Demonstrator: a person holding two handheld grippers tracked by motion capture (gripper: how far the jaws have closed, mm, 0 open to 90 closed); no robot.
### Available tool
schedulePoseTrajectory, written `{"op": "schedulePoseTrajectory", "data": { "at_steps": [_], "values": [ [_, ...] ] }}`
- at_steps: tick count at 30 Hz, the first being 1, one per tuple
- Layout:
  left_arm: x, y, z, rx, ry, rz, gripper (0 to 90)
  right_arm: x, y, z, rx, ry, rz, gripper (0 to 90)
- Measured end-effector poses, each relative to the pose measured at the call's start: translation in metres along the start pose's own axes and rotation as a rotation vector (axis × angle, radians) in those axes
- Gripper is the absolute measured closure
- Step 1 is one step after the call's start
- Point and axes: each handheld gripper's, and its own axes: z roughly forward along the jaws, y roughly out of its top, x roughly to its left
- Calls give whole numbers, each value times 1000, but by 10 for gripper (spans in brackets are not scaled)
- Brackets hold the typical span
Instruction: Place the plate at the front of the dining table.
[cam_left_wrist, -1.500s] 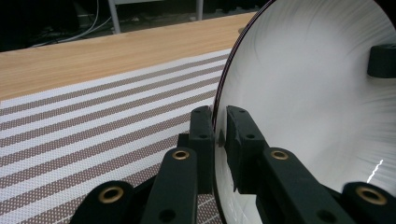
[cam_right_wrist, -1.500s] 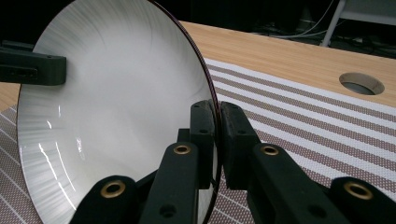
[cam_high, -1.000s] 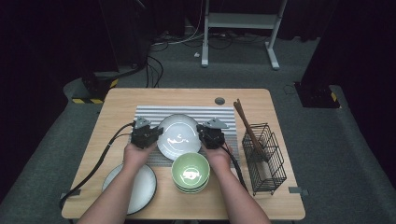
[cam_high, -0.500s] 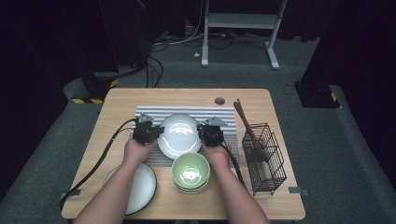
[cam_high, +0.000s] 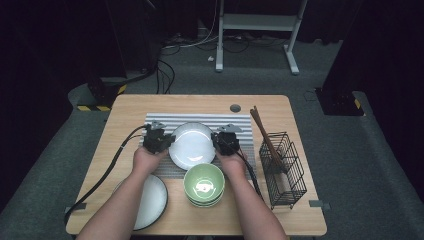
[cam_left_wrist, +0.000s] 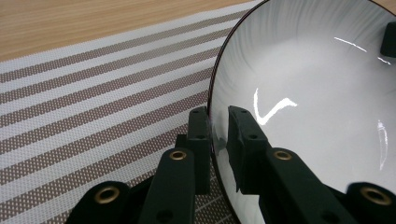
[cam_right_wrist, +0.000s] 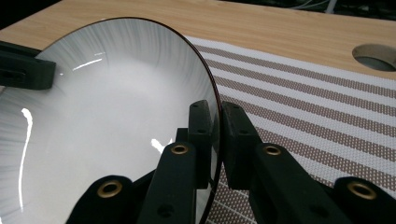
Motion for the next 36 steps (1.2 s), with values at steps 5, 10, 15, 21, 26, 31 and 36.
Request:
{"op": "schedulePoseTrajectory", "data": {
  "at_steps": [5,10,15,21,26,31,36],
  "values": [
    [0,3,3,17,9,6,795,-2,-3,5,13,-15,-12,817],
    [6,-1,7,41,40,-4,822,-8,-3,7,11,-29,-2,828],
    [10,-1,6,31,40,-11,821,-11,-5,8,19,-32,22,832],
    [11,-2,-6,-12,40,-5,814,-6,-1,1,-7,-28,-4,817],
    [9,-5,-20,-56,42,-2,793,2,2,-12,-28,-31,-45,792],
    [6,-11,-34,-89,61,14,778,6,4,-28,-51,-33,-60,749],
    [-3,-18,-48,-112,93,50,769,6,2,-43,-61,-51,-52,724]
  ]
}}
